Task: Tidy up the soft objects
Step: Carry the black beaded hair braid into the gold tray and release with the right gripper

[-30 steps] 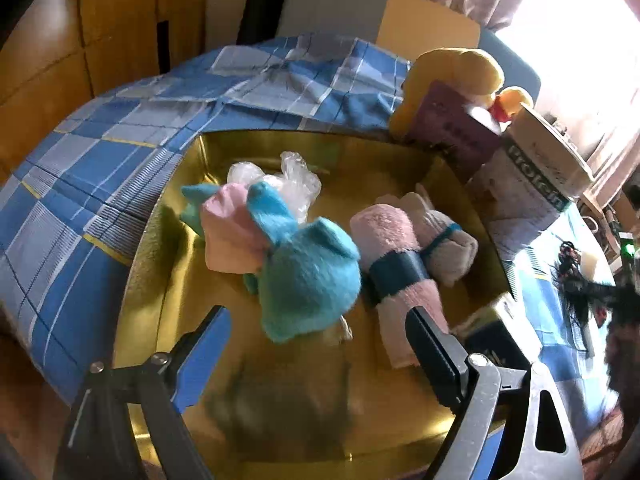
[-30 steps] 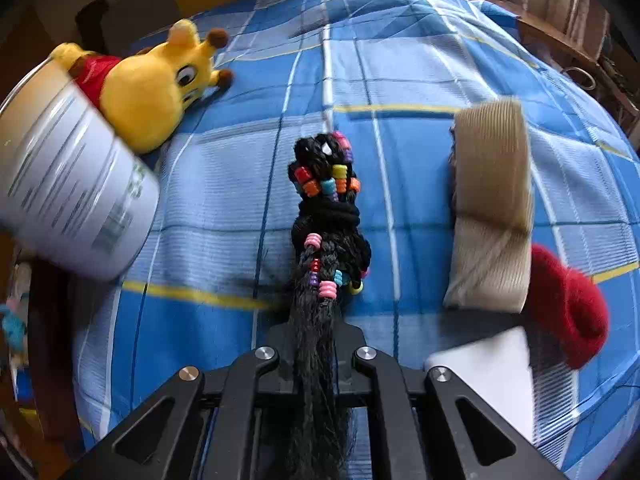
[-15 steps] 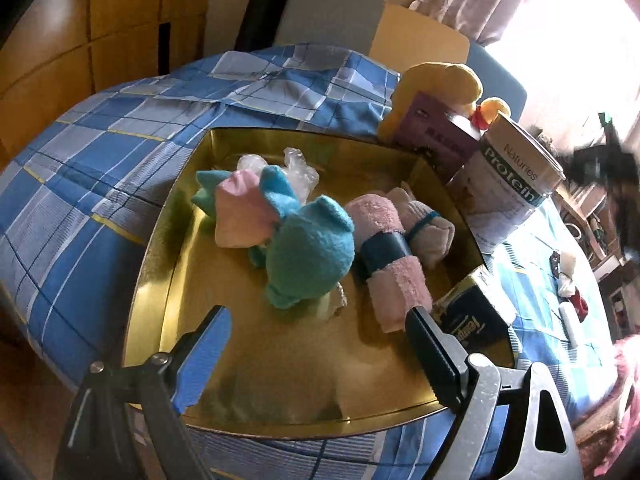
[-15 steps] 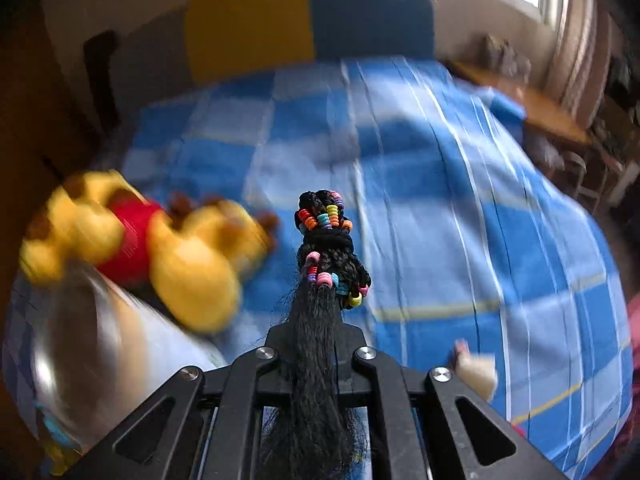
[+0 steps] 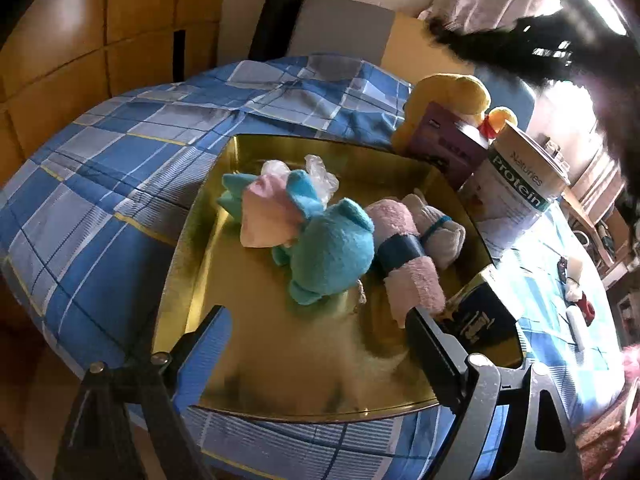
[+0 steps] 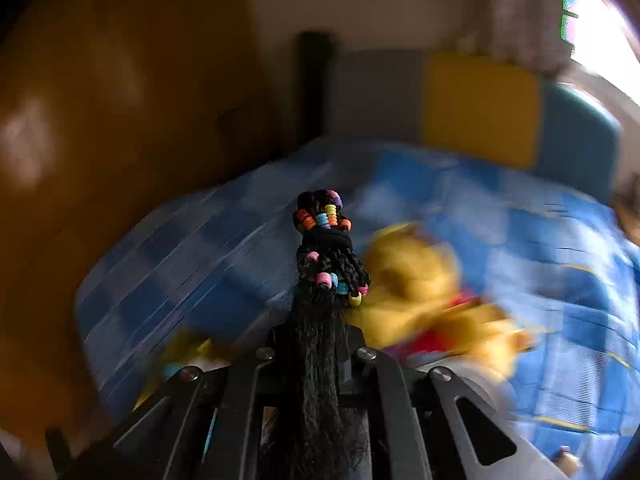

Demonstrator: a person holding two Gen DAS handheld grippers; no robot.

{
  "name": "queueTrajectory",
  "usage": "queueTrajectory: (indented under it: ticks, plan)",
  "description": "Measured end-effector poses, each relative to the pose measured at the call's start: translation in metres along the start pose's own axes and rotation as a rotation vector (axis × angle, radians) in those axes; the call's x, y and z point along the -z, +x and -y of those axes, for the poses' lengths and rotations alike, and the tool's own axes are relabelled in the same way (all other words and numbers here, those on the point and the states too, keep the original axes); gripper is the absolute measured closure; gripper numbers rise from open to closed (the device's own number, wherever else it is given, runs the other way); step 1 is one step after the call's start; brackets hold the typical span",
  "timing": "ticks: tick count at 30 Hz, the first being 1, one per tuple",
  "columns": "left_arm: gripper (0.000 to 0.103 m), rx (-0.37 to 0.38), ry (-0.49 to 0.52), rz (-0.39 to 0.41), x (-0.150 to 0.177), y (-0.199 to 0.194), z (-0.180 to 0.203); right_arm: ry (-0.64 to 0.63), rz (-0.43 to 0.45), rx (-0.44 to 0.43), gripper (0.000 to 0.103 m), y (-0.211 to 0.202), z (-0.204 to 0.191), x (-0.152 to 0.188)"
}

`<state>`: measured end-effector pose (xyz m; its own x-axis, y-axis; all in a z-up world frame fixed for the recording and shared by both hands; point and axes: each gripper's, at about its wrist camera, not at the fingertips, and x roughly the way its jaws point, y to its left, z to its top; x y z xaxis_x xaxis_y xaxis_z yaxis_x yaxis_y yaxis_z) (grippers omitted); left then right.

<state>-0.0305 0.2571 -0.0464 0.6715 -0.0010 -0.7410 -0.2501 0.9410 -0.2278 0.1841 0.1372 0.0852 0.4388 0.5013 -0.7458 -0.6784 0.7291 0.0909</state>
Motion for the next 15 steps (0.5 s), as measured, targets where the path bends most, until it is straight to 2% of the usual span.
queueTrajectory:
  ticks: [4, 8, 10, 13, 15]
  plan:
    - [0.014, -0.019, -0.009, 0.017, 0.001, -0.004, -0.004, -0.013, -0.150, -0.067, 0.095, 0.060, -0.039, 0.047]
    - [0.014, -0.028, -0.021, 0.017, 0.003, -0.004, -0.009, 0.054, -0.272, -0.075, 0.095, 0.117, -0.052, 0.079]
    - [0.014, -0.028, -0.027, 0.013, 0.004, -0.004, -0.010, 0.073, -0.301, -0.069, 0.092, 0.133, -0.052, 0.088]
    - [0.014, -0.035, -0.025, 0.012, 0.005, -0.004, -0.010, 0.149, -0.353, -0.115, 0.085, 0.152, -0.051, 0.099]
    - [0.014, -0.046, -0.019, 0.016, 0.005, -0.004, -0.009, 0.178, -0.341, -0.138, 0.079, 0.148, -0.048, 0.105]
